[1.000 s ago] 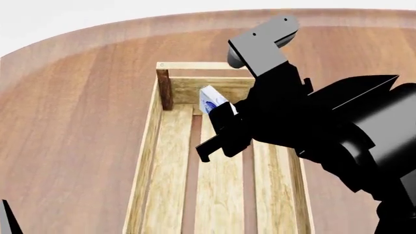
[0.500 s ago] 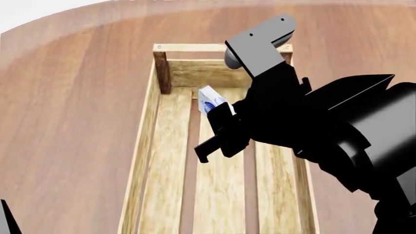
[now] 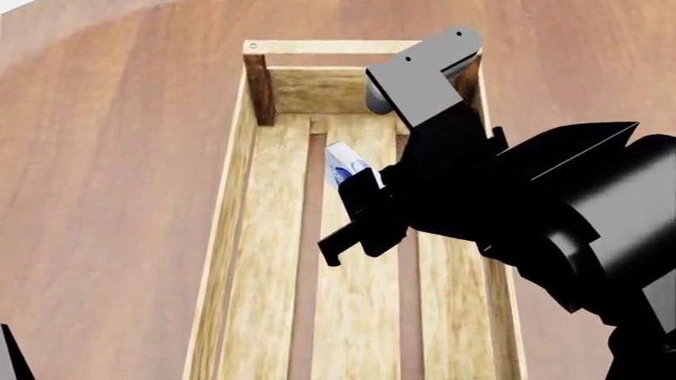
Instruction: Pick up the cream cheese and put it in the tray.
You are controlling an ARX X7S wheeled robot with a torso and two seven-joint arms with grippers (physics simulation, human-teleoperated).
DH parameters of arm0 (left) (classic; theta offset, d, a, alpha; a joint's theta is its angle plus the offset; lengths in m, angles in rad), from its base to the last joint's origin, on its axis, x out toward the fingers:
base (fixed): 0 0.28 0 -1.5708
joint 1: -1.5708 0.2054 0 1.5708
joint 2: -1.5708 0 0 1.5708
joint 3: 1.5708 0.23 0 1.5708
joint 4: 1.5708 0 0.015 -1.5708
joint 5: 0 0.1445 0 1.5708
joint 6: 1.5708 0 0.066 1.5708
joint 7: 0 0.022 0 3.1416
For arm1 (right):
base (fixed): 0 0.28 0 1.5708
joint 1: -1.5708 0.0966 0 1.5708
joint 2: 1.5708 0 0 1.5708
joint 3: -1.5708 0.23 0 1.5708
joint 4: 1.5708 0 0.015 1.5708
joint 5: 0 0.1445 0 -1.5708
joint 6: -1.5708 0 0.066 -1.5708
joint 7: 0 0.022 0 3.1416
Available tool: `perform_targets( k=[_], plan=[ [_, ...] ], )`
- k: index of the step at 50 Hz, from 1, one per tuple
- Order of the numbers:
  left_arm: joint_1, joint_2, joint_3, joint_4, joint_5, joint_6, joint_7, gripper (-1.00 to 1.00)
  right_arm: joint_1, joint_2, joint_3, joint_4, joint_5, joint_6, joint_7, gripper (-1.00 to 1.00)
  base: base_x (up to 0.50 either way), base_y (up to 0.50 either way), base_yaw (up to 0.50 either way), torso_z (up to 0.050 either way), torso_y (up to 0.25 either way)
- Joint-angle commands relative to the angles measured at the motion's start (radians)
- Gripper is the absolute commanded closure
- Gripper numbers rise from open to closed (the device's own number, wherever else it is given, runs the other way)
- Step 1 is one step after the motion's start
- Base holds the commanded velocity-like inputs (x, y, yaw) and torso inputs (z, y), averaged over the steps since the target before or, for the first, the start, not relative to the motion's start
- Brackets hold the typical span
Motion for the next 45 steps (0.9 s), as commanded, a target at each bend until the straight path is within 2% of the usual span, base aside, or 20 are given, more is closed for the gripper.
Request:
perform_targets(
  k=[1,45],
  plan=[
    [0.003,-0.002,0.0,0.004,0.001,0.0,-0.005,-1.0,0.008,0.001,0.001,0.0,0.001,-0.005,-0.002,1.0,0.0,0.0,0.0,0.0,-0.08],
    [0.0,-0.008,0.006,0.002,0.001,0.0,-0.013,-1.0,0.005,0.006,-0.027,0.011,-0.004,-0.021,0.002,1.0,0.0,0.0,0.0,0.0,-0.079]
  ],
)
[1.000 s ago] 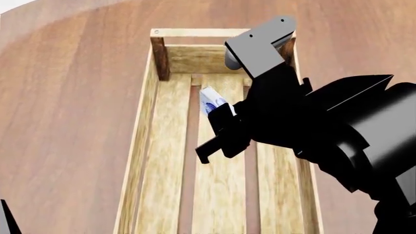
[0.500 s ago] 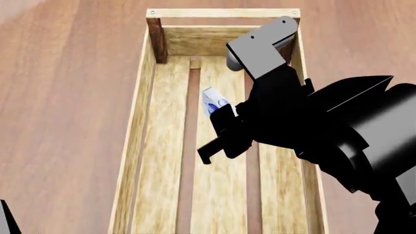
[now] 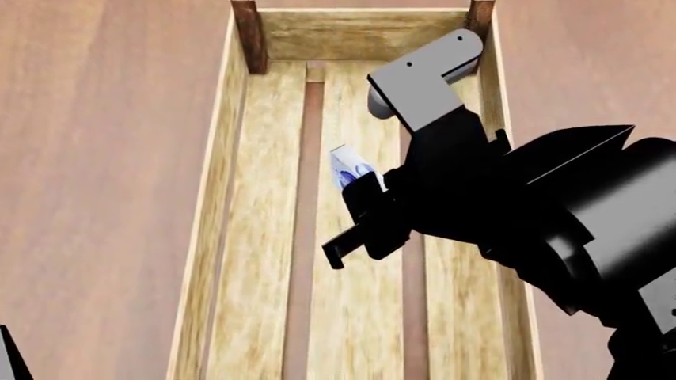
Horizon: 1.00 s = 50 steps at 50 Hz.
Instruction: Pick up the cream cheese and put it in the tray.
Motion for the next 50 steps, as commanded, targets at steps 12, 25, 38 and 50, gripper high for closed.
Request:
perform_targets(
  k=[12,25,38,50],
  plan=[
    [-0.002,-0.002,0.003,0.002,0.004,-0.004,-0.005,-1.0,0.002,0.001,-0.007,0.003,0.001,-0.015,-0.005,1.0,0.0,0.0,0.0,0.0,-0.079],
    [-0.005,-0.006,0.007,-0.005,-0.004,0.008,-0.004,-1.0,0.005,0.001,-0.016,0.004,-0.001,-0.016,-0.004,1.0,0.0,0.0,0.0,0.0,-0.064],
    [-0.005,-0.008,0.008,-0.009,-0.007,0.015,-0.007,-1.0,0.008,-0.005,-0.027,0.005,-0.002,-0.017,-0.001,1.0,0.0,0.0,0.0,0.0,0.0],
    [-0.003,-0.009,0.01,-0.008,0.001,0.014,-0.011,-1.0,0.009,-0.008,-0.041,0.002,-0.005,-0.02,0.0,1.0,0.0,0.0,0.0,0.0,-0.069]
  ],
)
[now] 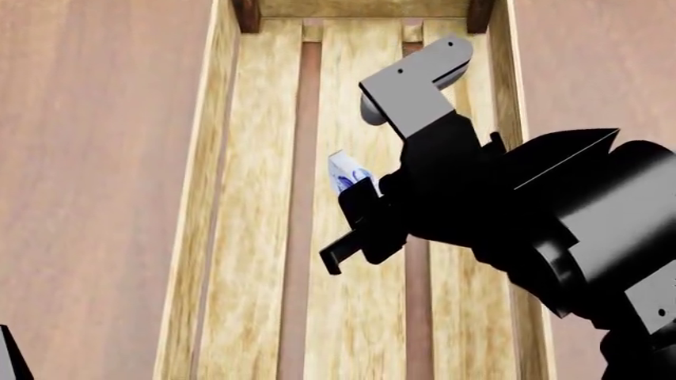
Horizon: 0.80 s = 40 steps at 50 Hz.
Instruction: Pick up the cream cheese and put it in the tray.
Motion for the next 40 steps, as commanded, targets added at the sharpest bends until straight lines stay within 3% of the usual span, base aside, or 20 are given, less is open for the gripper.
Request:
perform_targets(
  k=[1,40],
  plan=[
    [-0.001,-0.004,0.003,-0.004,-0.01,0.011,0.002,-1.0,0.006,-0.003,-0.008,-0.002,-0.001,-0.007,-0.005,1.0,0.0,0.0,0.0,0.0,0.0],
    [-0.001,-0.007,0.008,-0.002,-0.003,0.012,-0.009,-1.0,0.001,-0.021,-0.061,0.028,-0.025,-0.035,-0.016,1.0,0.0,0.0,0.0,0.0,0.0]
  ],
)
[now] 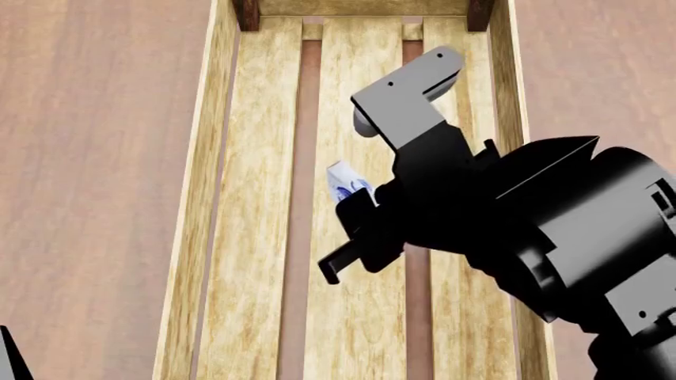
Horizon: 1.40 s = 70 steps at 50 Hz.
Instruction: Pick up the cream cheese and put it in the tray.
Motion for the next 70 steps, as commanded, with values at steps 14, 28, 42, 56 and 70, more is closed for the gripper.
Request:
perform_targets(
  k=[14,28,42,56,70],
  plan=[
    [-0.003,-0.003,0.002,-0.003,-0.003,0.0,-0.004,-1.0,0.001,-0.022,-0.045,0.031,-0.026,-0.029,-0.018,1.0,0.0,0.0,0.0,0.0,0.0],
    [-0.007,-0.004,0.004,-0.015,-0.002,0.008,-0.007,-1.0,0.003,-0.031,-0.066,0.044,-0.037,-0.037,-0.022,1.0,0.0,0.0,0.0,0.0,0.001],
    [-0.004,-0.006,0.004,-0.007,-0.003,0.003,-0.011,-1.0,0.002,-0.038,-0.085,0.052,-0.046,-0.041,-0.02,1.0,0.0,0.0,0.0,0.0,0.0],
    [-0.005,-0.007,0.004,-0.009,-0.006,0.001,-0.014,-1.0,-0.003,-0.046,-0.108,0.06,-0.059,-0.056,-0.027,1.0,0.0,0.0,0.0,0.0,0.001],
    [-0.004,-0.008,0.007,-0.008,-0.004,0.001,-0.016,-1.0,-0.003,-0.059,-0.132,0.092,-0.079,-0.069,-0.028,1.0,0.0,0.0,0.0,0.0,0.0]
  ],
)
